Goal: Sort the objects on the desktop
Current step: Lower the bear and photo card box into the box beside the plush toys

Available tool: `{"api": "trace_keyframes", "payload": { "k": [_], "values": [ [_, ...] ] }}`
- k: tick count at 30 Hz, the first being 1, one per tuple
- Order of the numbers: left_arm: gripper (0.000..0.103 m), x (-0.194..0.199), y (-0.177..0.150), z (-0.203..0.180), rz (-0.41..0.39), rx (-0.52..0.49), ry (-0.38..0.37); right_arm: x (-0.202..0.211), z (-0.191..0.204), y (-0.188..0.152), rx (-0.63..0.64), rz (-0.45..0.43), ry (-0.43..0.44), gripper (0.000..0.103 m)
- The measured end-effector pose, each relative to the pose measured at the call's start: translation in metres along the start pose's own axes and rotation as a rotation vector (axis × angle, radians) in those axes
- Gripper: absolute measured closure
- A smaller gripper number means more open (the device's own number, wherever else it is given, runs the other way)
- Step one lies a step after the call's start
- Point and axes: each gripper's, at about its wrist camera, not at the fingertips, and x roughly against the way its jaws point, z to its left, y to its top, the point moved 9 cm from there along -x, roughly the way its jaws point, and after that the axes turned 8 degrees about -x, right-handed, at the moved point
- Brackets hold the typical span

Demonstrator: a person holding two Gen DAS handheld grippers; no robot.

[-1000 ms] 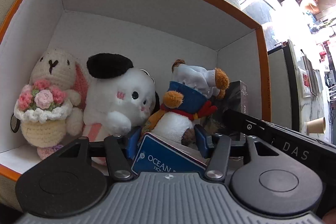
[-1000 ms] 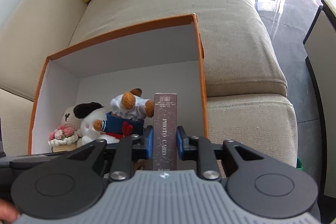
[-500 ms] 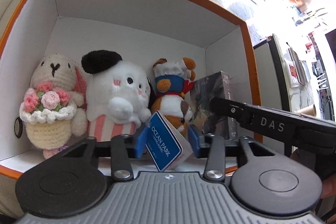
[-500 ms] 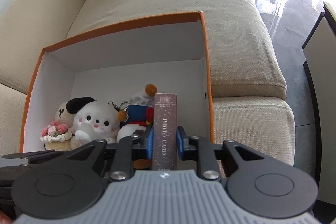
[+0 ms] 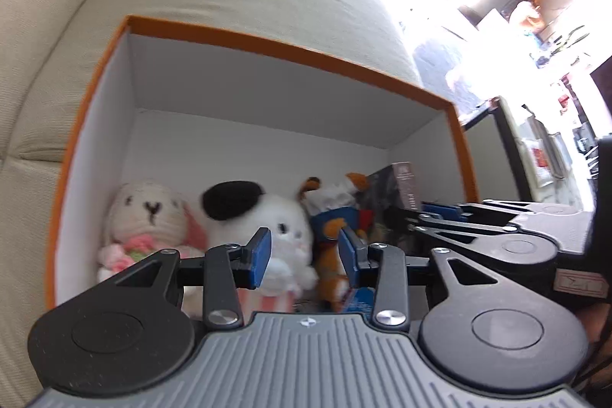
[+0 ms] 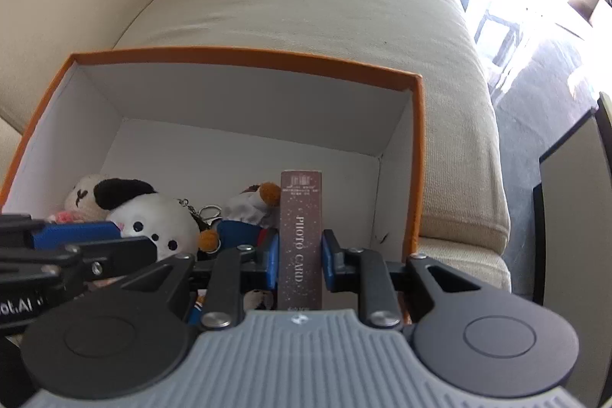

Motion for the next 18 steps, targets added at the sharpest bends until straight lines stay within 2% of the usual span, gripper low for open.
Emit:
{"api": "trace_keyframes", "payload": {
  "k": [8,12,18],
  "values": [
    [0.06,-0.007,-0.012,0.014,0.004,0.017,0.005,0.0,0.007,-0.023,0.016,0.092,0.093,0.079],
    [0.06,-0.004,-0.015,0.02,0.007,0.051,-0.021,0.006,0.012,-0.031,0.003,0.142,0.146,0.077],
    [0.06,-0.004,-0.017,0.025,0.001,0.06,-0.011,-0.004,0.012,-0.038,-0.037,0.208,0.147,0.076]
  ]
}}
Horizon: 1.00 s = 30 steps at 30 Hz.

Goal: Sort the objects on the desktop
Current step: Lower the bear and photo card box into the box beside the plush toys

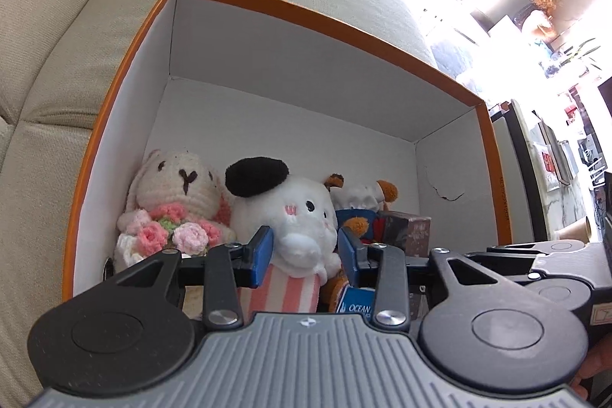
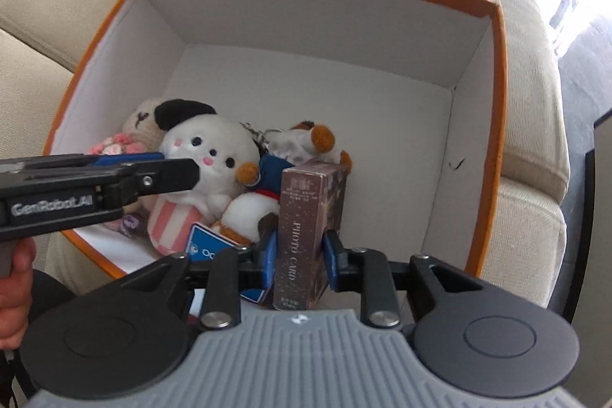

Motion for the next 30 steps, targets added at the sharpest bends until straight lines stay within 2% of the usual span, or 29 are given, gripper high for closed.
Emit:
{"api": "trace_keyframes", "payload": {
  "k": [8,11,14,18,23,26,30],
  "values": [
    [0.06,0.002,-0.002,-0.001,-0.013,-0.011,-0.007,0.006,-0.019,0.004,-0.127,0.061,0.011,0.076],
    [0.06,0.009,0.002,-0.002,-0.053,-0.033,-0.01,0.017,-0.023,0.012,-0.135,0.036,0.003,0.077],
    [0.06,0.02,0.011,-0.014,-0.1,-0.102,-0.027,0.031,-0.024,0.02,-0.128,-0.002,-0.013,0.078],
    [0.06,0.012,0.014,-0.044,-0.05,-0.225,-0.088,0.035,-0.026,0.028,-0.086,-0.018,-0.079,0.079],
    [0.06,-0.012,0.0,-0.069,0.03,-0.357,-0.079,0.038,-0.035,0.029,-0.107,-0.025,-0.085,0.079],
    [0.06,-0.023,-0.008,-0.077,0.067,-0.381,-0.081,0.041,-0.039,0.028,-0.117,-0.023,-0.065,0.079],
    [0.06,-0.037,-0.013,-0.073,0.104,-0.374,-0.028,0.03,-0.039,0.026,-0.116,-0.008,-0.058,0.079]
  ]
}}
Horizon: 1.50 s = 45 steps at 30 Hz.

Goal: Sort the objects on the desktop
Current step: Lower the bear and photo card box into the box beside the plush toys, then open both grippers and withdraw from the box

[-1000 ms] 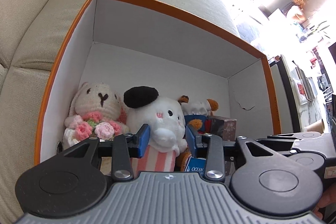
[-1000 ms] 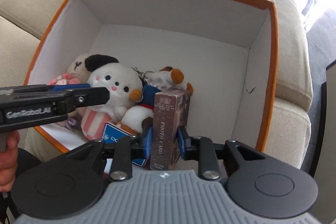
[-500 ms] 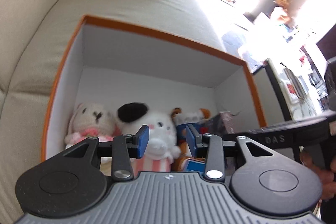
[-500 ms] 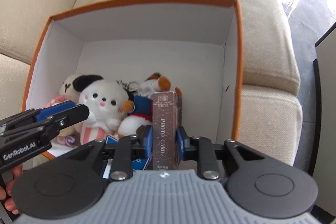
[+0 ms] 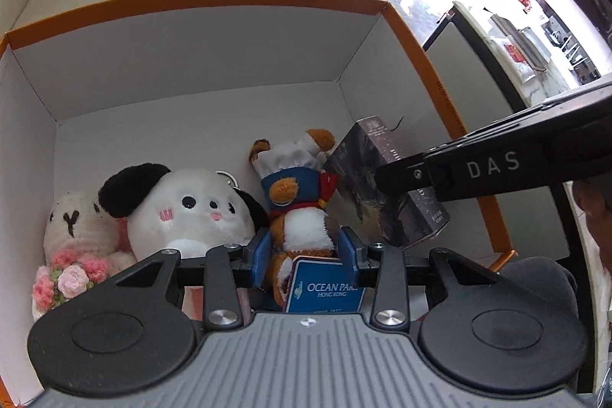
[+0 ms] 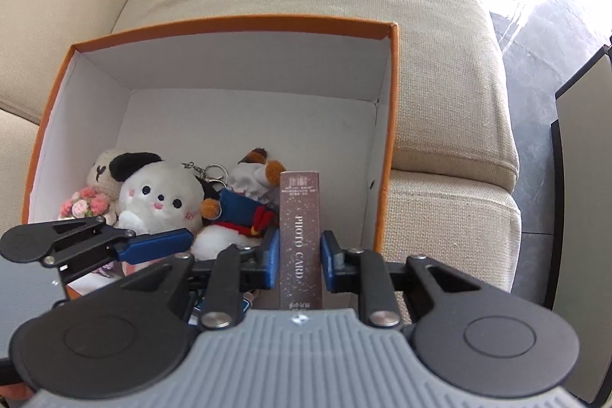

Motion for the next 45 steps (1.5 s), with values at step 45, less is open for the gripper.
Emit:
{"api": "trace_keyframes", "payload": {
  "k": [45],
  "values": [
    [0.056,0.023,-0.015,0.016,-0.052,0.111,0.012,-0.033,0.04,-0.033,-0.063,0.062,0.066,0.067]
  ]
}}
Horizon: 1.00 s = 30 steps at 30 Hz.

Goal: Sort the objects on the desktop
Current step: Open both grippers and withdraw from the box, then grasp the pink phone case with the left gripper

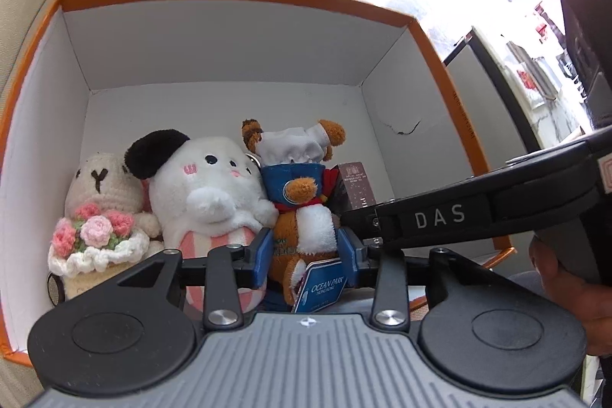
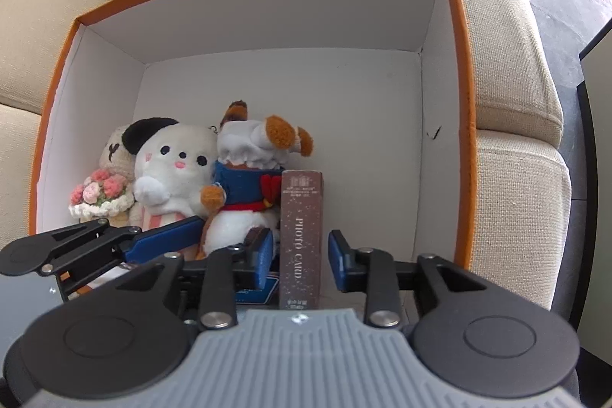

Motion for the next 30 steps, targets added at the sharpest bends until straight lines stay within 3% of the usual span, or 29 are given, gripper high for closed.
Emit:
{"api": "trace_keyframes", "payload": {
  "k": [10,15,18,30],
  "values": [
    [0.054,0.056,-0.001,-0.01,-0.161,0.005,-0.013,0.034,-0.003,-0.006,0.048,-0.109,0.019,0.065],
    [0.054,0.094,-0.026,-0.02,-0.214,-0.063,-0.004,0.077,-0.011,-0.029,0.117,-0.295,0.052,0.065],
    [0.054,0.105,-0.047,-0.029,-0.222,-0.121,0.018,0.096,-0.015,-0.051,0.142,-0.347,0.076,0.065],
    [0.052,0.074,-0.133,-0.081,-0.183,-0.354,0.084,0.045,-0.05,-0.154,0.066,-0.248,0.051,0.079]
  ]
}}
